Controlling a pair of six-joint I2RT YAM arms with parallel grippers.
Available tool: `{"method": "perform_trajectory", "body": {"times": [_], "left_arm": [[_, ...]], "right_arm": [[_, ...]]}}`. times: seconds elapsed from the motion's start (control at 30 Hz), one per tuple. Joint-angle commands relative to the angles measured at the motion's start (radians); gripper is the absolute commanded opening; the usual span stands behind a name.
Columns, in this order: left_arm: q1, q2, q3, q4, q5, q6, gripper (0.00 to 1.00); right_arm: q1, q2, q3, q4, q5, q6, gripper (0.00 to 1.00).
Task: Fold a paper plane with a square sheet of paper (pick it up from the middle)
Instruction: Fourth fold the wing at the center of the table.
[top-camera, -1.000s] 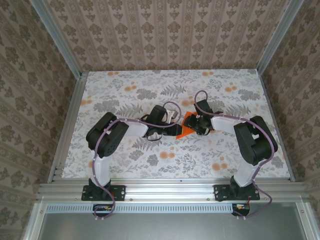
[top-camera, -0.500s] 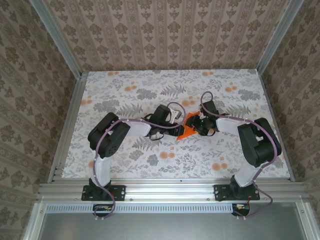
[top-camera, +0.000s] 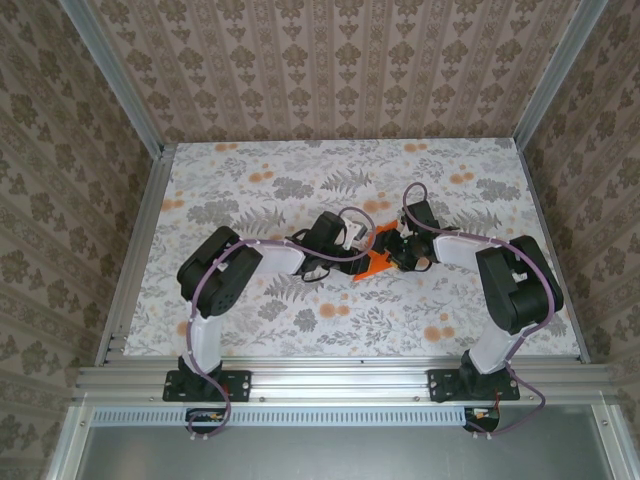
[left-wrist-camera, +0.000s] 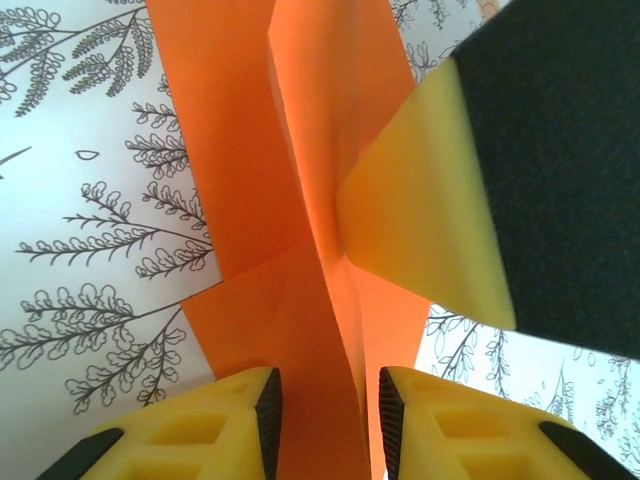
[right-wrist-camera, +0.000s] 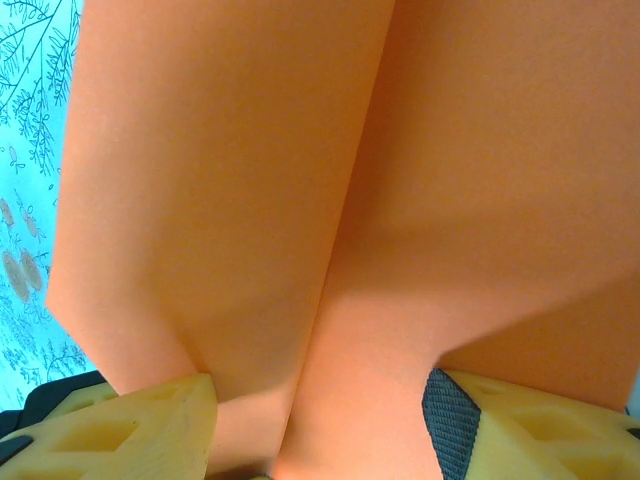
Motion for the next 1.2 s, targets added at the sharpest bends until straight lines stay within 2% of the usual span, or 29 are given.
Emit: {"method": "perform_trajectory", "body": {"times": [0.0, 0.2, 0.37, 0.6, 0.87, 1.03, 1.17], "left_arm": [[-0.008, 0.008, 0.011, -0.027, -0.026, 0.019, 0.28], [0.0, -0.022, -0.009, -0.017, -0.017, -0.003, 0.12], [0.018, -0.078, -0.052, -0.009, -0.024, -0.028, 0.06], [0.037, -0.201, -0.122, -0.04, -0.101, -0.046, 0.03], [0.042, -0.335, -0.219, -0.076, -0.223, -0.07, 0.02], [0.036, -0.375, -0.277, -0.063, -0.293, -0.105, 0.01], [0.036, -0.38, -0.295, -0.04, -0.27, -0.112, 0.05]], "right_arm": [[-0.002, 0.028, -0.044, -0.104, -0.008, 0.001, 0.63], [-0.02, -0.018, -0.046, -0.079, -0.05, -0.068, 0.64], [-0.023, -0.085, -0.02, -0.075, -0.108, -0.128, 0.64], [-0.021, -0.15, -0.028, -0.088, -0.093, -0.123, 0.63], [0.034, -0.042, 0.051, -0.113, -0.064, -0.102, 0.47], [0.066, 0.01, 0.093, -0.112, -0.042, -0.081, 0.45], [0.066, 0.054, 0.115, -0.136, -0.02, -0.075, 0.43]]}}
